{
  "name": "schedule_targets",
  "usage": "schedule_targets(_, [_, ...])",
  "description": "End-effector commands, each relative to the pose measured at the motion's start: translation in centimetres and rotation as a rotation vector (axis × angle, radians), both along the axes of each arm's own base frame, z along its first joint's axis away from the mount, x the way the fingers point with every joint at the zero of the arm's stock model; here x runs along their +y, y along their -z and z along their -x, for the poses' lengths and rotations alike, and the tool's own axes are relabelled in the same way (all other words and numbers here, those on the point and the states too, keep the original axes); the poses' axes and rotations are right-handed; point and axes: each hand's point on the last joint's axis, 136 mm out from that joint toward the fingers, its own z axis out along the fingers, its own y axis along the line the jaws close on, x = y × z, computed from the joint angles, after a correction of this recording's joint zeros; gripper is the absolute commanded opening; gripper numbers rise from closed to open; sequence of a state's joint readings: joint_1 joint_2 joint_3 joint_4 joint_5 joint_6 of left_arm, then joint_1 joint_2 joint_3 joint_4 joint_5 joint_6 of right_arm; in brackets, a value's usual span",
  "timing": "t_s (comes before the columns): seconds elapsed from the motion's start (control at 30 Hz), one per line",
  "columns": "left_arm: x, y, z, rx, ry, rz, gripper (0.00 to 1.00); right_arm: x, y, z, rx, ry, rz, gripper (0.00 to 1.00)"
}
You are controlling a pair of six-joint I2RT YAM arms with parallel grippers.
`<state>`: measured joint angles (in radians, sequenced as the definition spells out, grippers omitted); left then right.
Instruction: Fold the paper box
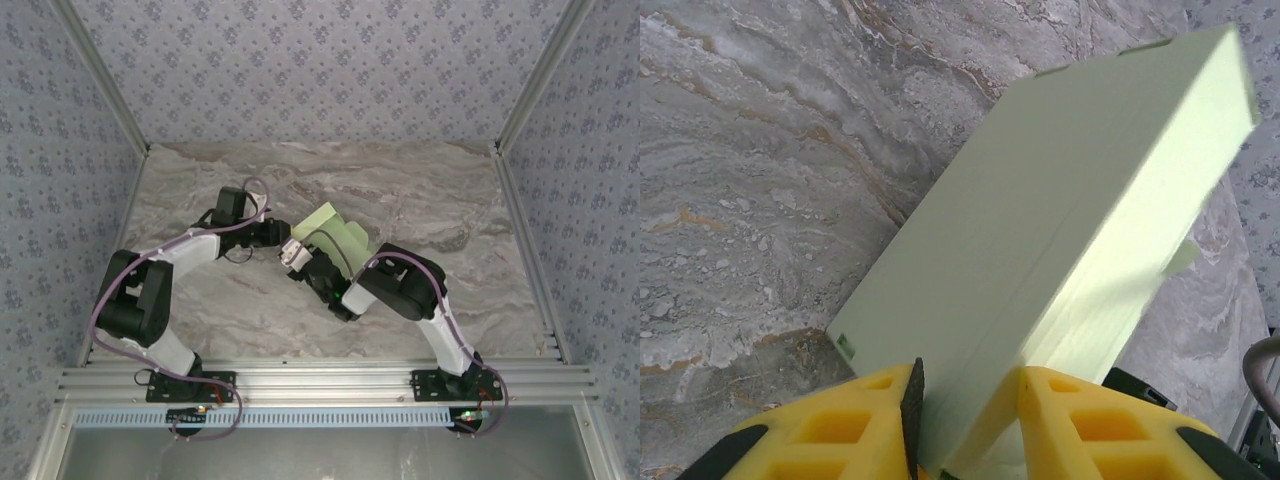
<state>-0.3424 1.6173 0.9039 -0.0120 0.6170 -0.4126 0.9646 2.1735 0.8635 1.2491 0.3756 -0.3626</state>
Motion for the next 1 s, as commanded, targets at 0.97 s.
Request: schedule_targets(0.97, [-1.0,0.4,2.5,0.150,0.090,-0.132,0.43,-4.1,-3.0,9.5,0.364,-0.264,-0.273,0.45])
